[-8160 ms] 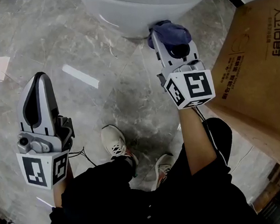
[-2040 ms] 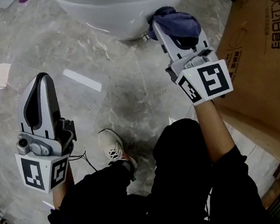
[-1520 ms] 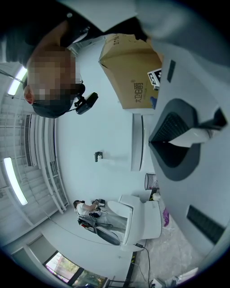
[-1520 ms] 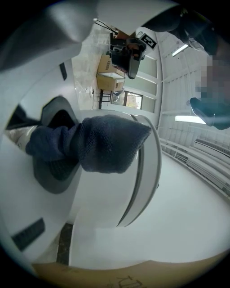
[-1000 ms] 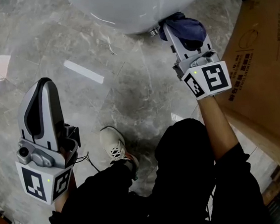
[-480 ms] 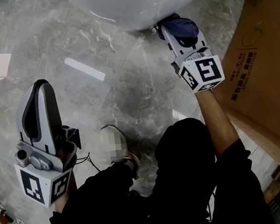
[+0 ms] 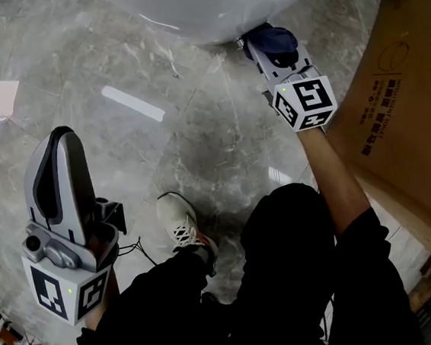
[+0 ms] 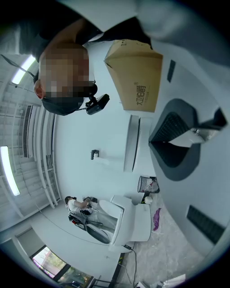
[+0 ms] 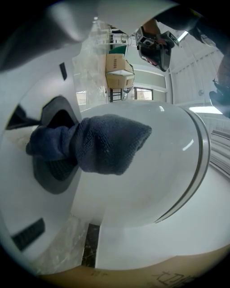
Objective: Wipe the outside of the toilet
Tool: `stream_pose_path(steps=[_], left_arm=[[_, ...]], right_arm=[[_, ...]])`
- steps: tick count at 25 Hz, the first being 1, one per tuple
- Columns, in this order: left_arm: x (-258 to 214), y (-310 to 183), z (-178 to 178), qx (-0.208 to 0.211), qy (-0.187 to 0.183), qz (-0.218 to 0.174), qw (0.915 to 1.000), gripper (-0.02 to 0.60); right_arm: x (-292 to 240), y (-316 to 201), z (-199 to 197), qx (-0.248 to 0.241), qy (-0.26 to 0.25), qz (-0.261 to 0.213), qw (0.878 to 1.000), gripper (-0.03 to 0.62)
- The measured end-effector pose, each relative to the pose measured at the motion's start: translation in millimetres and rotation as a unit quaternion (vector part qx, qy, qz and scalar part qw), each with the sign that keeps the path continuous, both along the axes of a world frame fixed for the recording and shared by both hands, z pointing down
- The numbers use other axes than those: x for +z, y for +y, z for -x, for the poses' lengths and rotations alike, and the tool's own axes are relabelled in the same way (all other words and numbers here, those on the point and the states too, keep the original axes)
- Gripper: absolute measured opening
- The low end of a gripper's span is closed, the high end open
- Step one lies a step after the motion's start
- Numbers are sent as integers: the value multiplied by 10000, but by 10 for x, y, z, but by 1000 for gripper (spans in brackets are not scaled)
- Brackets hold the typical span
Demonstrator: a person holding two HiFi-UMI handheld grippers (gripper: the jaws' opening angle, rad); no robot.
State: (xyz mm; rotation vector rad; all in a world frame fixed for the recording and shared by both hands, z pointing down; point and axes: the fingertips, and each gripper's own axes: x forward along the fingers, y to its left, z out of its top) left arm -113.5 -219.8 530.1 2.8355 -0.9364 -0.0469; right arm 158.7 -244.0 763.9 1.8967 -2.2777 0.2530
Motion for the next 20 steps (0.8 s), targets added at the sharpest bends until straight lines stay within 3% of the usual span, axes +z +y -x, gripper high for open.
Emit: stream_pose_path(steps=[4,9,20], left_arm=[[31,0,-8,23,-28,16,10000,11],[78,13,-85,22,68,306,9995,11],[59,34,-63,29,127,370,9992,11]], right_arm=[[154,-29,-19,11,-40,138,9999,121],[332,-59,-32,44,-91,373,9993,121],[597,-91,-61,119,-316,915,9952,123]])
